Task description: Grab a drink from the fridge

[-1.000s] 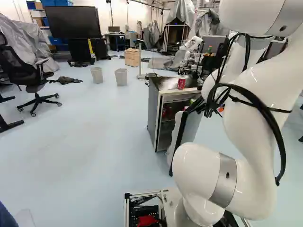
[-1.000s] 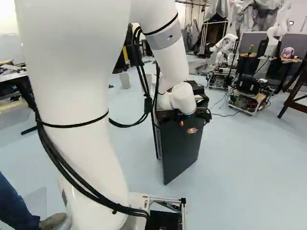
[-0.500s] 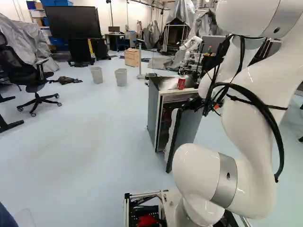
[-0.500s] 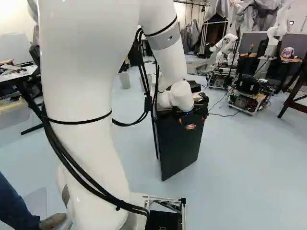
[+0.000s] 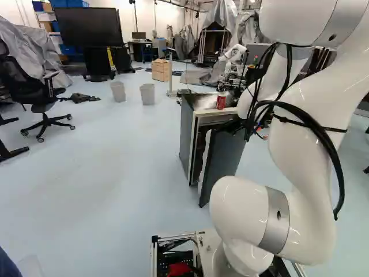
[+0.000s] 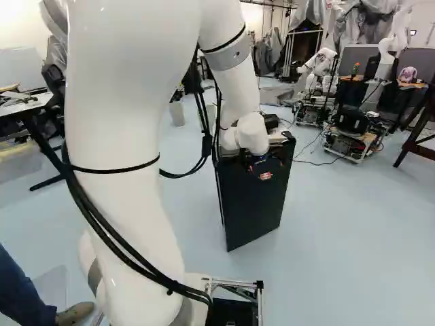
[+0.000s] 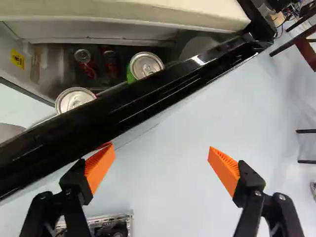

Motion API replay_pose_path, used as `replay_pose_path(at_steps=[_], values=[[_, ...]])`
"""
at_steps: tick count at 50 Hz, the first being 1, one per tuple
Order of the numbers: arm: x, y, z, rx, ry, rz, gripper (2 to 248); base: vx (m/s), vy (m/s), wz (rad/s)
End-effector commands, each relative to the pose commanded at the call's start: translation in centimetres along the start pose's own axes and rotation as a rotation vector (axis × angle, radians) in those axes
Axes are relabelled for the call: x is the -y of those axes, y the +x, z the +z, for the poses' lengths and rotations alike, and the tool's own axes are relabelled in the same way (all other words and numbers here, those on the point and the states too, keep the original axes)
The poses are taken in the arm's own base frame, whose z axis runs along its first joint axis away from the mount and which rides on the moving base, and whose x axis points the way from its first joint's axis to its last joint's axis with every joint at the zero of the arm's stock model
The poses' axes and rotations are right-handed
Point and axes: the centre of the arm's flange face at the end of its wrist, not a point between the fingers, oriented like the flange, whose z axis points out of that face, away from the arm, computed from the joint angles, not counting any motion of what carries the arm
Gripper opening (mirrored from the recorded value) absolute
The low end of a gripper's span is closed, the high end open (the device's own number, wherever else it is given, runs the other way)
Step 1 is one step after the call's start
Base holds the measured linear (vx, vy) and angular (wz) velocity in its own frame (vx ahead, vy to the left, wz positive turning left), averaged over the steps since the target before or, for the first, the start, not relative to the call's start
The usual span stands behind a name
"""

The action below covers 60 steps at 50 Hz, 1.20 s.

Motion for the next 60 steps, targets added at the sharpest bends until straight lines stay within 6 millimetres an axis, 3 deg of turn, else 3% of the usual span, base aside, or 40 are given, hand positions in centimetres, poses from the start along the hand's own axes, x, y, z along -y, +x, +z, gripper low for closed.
replay_pose_path(at_steps=[60], values=[[7.3, 1.9, -1.2, -0.040, 0.081, -0.121, 247, 0.000, 0.000, 0.000]])
